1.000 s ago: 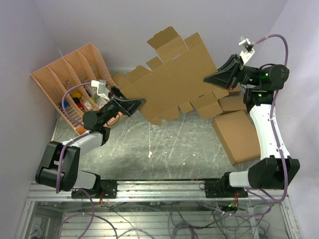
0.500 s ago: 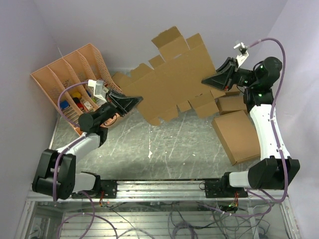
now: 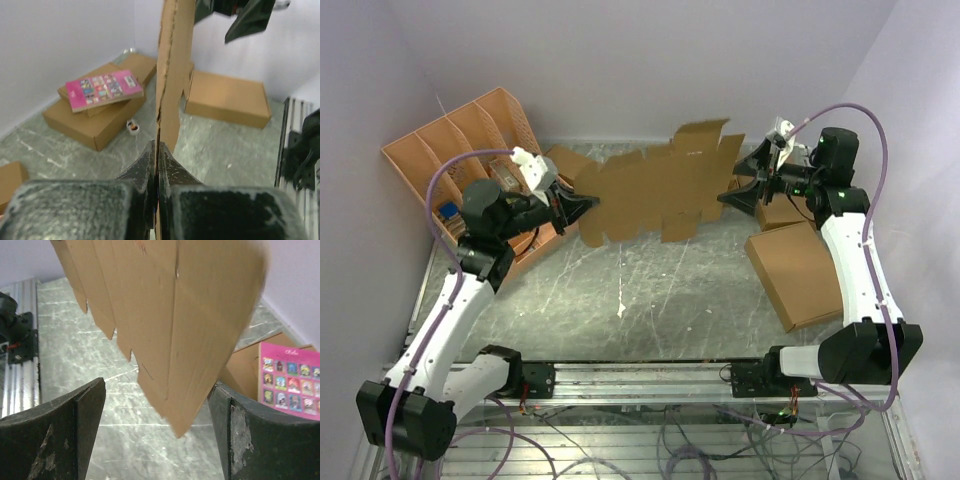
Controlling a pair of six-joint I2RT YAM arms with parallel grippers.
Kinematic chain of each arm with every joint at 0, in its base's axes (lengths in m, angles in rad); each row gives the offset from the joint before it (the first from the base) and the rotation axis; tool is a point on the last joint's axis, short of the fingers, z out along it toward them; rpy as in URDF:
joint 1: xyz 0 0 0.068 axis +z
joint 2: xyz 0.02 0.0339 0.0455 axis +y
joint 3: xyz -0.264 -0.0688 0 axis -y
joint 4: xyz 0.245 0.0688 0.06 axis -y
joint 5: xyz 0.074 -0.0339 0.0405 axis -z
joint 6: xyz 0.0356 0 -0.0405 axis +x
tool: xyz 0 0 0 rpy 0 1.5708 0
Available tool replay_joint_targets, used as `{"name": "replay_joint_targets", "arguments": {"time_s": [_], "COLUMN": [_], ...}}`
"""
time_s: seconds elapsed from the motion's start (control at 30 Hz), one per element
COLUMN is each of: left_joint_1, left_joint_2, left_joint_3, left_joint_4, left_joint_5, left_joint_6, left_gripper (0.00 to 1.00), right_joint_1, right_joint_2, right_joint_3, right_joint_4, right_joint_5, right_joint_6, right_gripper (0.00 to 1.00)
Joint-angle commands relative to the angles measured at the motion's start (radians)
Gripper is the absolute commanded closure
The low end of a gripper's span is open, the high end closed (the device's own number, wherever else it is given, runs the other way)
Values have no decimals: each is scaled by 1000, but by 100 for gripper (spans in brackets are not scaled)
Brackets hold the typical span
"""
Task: Fold the paper box
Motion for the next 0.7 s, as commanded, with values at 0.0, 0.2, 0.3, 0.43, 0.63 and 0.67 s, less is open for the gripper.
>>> {"name": "replay_joint_targets", "arguments": {"time_s": [0.0,0.2,0.3,0.43,0.63,0.67], "left_joint_1": [6,6,6,6,6,6], "left_joint_2": [60,111,129,144,154,155], "left_joint_3": [151,227,244,260,274,276], "left_joint_4": [-492,-558,-552,-573,-613,-619], "left_joint_5": [100,214,241,257,266,266], "left_joint_6": [356,441,441,459,496,501], "left_gripper": [93,93,93,93,93,93], "right_joint_1": [5,34,55,76,136,142], "right_joint_2": [19,32,33,40,51,52], "right_joint_3": [88,140,145,152,168,174], "right_joint_4": [-128,-164,-165,-152,-156,-167], "right_joint_5": [-37,-44,-31,-16,-2,-2], "right_joint_6": [-212,-250,-253,-244,-246,-255], "right_gripper": [16,14,14,18,33,37]}}
